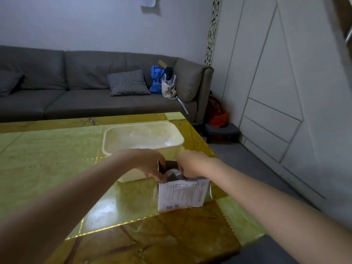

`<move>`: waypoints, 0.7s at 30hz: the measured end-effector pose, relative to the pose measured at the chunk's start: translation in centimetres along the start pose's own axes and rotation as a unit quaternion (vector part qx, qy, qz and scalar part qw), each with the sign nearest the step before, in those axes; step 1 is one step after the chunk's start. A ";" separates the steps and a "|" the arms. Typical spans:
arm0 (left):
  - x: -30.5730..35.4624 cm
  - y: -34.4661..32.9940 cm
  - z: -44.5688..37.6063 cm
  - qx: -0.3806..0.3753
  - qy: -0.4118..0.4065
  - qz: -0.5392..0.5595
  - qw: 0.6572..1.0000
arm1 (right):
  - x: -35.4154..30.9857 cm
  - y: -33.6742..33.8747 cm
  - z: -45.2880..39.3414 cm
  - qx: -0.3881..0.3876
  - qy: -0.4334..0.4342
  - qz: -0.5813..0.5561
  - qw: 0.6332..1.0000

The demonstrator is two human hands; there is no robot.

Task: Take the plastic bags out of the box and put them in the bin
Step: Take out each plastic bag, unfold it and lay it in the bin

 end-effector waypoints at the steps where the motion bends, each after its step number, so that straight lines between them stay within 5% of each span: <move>1: 0.1 0.4 0.0 0.031 -0.001 -0.025 0.999 | -0.2 0.3 0.0 0.020 0.001 0.006 1.000; 14: 3.1 1.7 0.7 0.203 -0.045 -0.020 0.978 | 0.9 2.5 1.6 0.130 0.048 -0.221 0.965; 21: 2.6 3.0 1.3 0.279 -0.054 0.048 0.958 | 3.2 1.7 2.0 0.113 -0.054 -0.361 0.924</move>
Point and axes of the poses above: each hand's wrist, its own z-axis away from the middle knuckle, its own y-axis out of the back of the hand, x = y × z, the point moved 10 cm from there along -z, towards the middle knuckle, and after that the axes turned 9 degrees about y, right-handed, at the moved point
